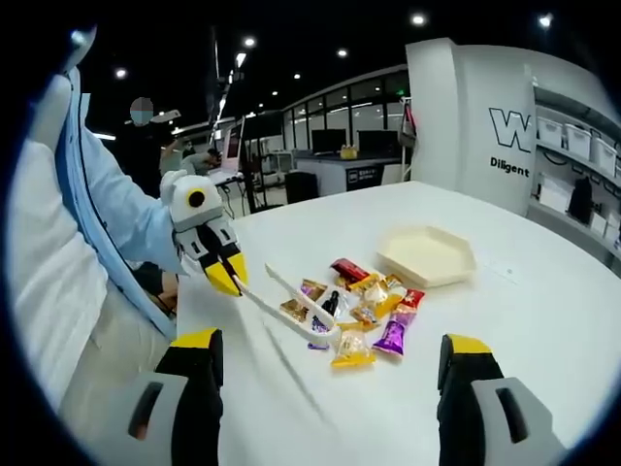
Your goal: Place the target food into the container with the food tongs after gripping and lifting it, then release it inside without dropping or visibly crushing the food.
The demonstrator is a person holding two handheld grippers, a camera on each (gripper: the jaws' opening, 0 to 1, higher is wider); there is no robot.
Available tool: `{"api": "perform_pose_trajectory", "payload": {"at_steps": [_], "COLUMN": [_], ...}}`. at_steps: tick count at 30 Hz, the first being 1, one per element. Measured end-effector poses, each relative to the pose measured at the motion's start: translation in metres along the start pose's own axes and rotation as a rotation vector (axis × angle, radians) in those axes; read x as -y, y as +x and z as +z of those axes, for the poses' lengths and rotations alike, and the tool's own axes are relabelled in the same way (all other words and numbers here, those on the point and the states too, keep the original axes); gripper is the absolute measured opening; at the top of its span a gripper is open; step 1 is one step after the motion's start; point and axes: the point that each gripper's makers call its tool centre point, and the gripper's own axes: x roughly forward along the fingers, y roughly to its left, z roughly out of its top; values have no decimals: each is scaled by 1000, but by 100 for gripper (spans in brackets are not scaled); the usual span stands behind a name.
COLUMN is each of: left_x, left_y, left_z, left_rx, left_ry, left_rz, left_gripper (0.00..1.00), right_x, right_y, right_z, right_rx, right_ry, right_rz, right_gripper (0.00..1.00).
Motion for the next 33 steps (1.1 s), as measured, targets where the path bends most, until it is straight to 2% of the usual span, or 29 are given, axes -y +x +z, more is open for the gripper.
{"api": "perform_pose_trajectory", "payload": {"at_steps": [4, 10, 23, 32, 33], "left_x": [1, -3, -9, -10, -10], "left_y": [-1, -6, -13, -13, -13], "left_z": [20, 37, 56, 54, 56], "left_rx": [72, 134, 243, 285, 305], "left_ry": [-50, -74, -146, -196, -221], "left_rz": [-18, -26, -75, -98, -105], "left_gripper": [0, 0, 0, 0, 0], "right_x": [-5, -10, -23, -33, -35], "right_y": [6, 15, 23, 29, 30], "right_z": [3, 11, 34, 47, 49], "right_rx": [7, 16, 72, 87, 94], "right_ry": [-4, -11, -13, -7, 1], "right_rz": [25, 55, 127, 171, 179], "right_gripper": [93, 93, 86, 80, 78]}}
